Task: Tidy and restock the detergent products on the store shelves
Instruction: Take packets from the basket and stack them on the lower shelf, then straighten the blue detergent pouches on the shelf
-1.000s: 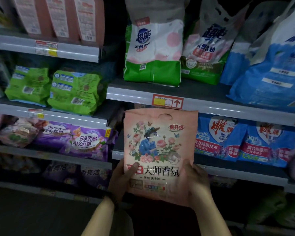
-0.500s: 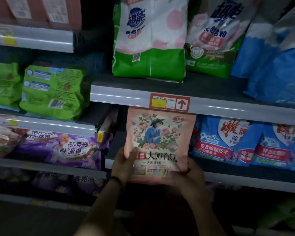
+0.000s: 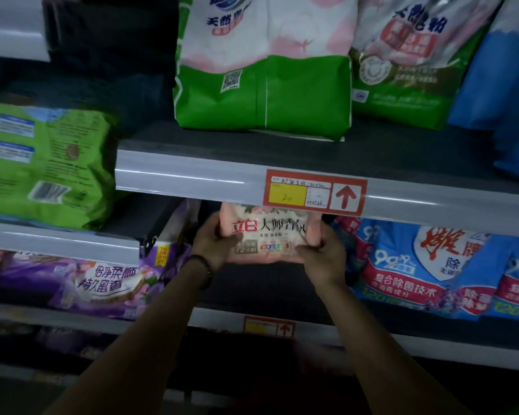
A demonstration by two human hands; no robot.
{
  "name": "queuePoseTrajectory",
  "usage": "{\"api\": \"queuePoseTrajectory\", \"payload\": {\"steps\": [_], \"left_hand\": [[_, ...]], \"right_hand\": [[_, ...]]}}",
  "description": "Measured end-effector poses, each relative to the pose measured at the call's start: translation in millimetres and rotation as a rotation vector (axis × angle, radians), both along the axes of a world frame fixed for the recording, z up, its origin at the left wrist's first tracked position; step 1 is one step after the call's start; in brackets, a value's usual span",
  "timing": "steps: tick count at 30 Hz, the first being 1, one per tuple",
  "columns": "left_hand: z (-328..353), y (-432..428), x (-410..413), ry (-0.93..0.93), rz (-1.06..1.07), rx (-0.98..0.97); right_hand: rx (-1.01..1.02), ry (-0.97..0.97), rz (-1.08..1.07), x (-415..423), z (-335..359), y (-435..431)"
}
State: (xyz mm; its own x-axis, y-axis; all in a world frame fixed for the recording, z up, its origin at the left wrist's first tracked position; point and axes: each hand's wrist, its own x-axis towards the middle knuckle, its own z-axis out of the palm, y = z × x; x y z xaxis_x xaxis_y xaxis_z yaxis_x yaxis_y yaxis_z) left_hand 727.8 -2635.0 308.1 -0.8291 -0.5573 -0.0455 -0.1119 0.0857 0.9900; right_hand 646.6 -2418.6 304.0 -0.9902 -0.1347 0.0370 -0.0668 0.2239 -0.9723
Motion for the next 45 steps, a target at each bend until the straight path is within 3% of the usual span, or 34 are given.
{"api": "queuePoseTrajectory", "payload": {"steps": [4, 9, 14, 20, 23, 26, 29, 36, 41, 45], "left_hand": [[-21.4, -8.9, -31.9, -0.064, 0.211, -0.17], [-29.7, 25.5, -27.0, -0.164, 0.527, -0.192], [-43.5, 42.6, -11.7, -0.188, 0.255, -0.37], [-18.4, 48.0, 7.9, -0.308, 0.02, -0.342], [-1.8, 64.7, 19.8, -0.35, -0.11, -0.455], [23.9, 93.3, 44.3, -0.256, -0.258, -0.584], [52.7, 120.9, 75.5, -0.13, -0.298, -0.53], [150.4, 189.5, 115.5, 0.18, -0.389, -0.632], [221.9, 230.2, 107.1, 0.288, -0.451, -0.897], [268.1, 254.0, 88.2, 0.232, -0.451, -1.214]], "right_hand": [[0.012, -0.031, 0.108, -17.2, -11.6, -11.3], [0.154, -0.003, 0.128, -8.5, -26.4, -7.8], [0.344, 0.062, 0.116, 8.4, -26.2, -13.0], [0.419, -0.009, 0.175, 31.5, -1.0, -2.4], [0.465, 0.03, 0.221, 52.1, 22.9, 12.0], [0.501, 0.116, 0.261, 76.7, 49.4, 36.9], [0.519, 0.186, 0.293, 99.7, 77.0, 74.6], [0.524, 0.34, 0.198, 143.0, 151.8, 172.9], [0.542, 0.452, 0.054, 156.7, 218.2, 250.6], [0.578, 0.491, -0.082, 147.7, 261.4, 311.6]]}}
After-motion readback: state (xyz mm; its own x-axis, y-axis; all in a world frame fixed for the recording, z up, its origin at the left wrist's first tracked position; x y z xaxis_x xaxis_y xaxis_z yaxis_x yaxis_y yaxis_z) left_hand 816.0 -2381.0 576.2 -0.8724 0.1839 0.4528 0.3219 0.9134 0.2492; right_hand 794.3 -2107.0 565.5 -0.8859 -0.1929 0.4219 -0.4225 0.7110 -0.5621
